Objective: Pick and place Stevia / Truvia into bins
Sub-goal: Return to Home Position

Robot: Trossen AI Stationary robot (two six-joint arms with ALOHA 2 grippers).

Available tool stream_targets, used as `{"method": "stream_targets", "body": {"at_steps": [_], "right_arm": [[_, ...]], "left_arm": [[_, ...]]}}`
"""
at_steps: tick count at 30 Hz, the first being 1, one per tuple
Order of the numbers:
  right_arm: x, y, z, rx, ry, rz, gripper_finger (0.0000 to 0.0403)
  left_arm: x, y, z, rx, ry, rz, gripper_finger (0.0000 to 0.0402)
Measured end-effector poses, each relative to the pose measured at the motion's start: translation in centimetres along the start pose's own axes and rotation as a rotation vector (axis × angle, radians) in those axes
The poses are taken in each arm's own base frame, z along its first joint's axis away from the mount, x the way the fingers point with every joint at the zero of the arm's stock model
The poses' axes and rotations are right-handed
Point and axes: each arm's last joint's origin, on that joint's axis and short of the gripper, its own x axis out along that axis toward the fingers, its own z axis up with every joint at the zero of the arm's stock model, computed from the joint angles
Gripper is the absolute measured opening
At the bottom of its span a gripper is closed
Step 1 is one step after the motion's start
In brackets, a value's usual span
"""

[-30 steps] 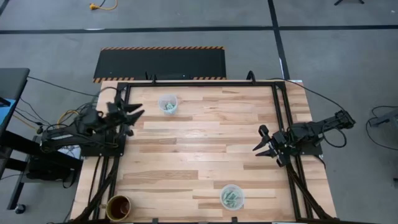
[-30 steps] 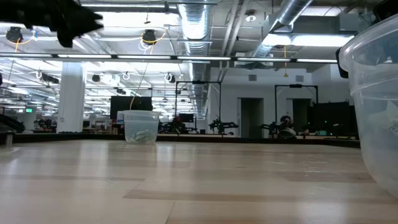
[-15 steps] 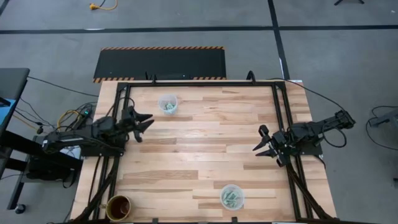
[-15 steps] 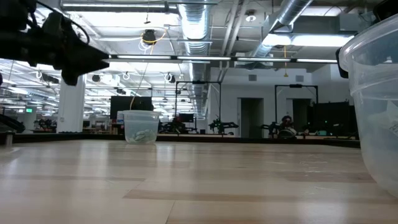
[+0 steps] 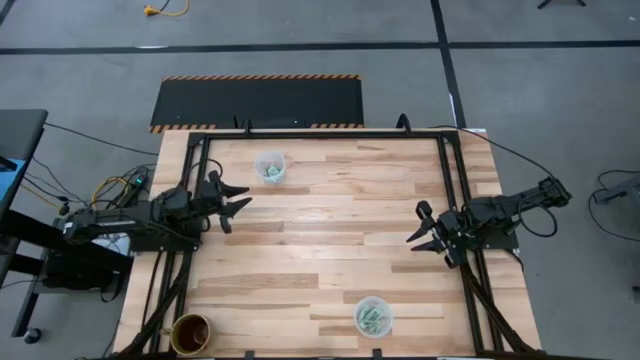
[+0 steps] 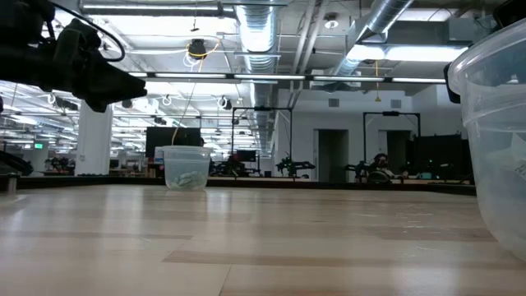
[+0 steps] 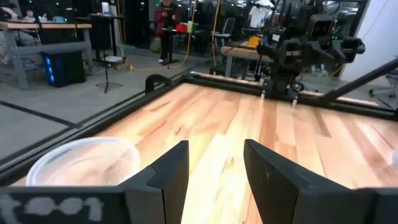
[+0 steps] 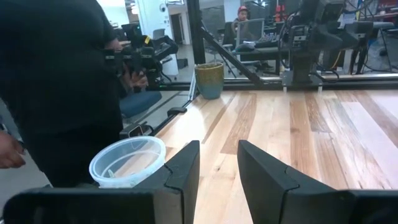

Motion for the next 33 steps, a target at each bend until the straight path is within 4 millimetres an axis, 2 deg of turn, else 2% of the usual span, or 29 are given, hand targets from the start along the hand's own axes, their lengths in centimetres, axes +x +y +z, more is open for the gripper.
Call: {"method": "stream_targets", "body": {"at_steps": [33], "right_arm": [[0.00,0.00,0.00,0.000,0.000,0.000,0.0102]], "left_arm": [[0.22,-0.02,-0.32,-0.009,0.036,0.003,0.0143]]}}
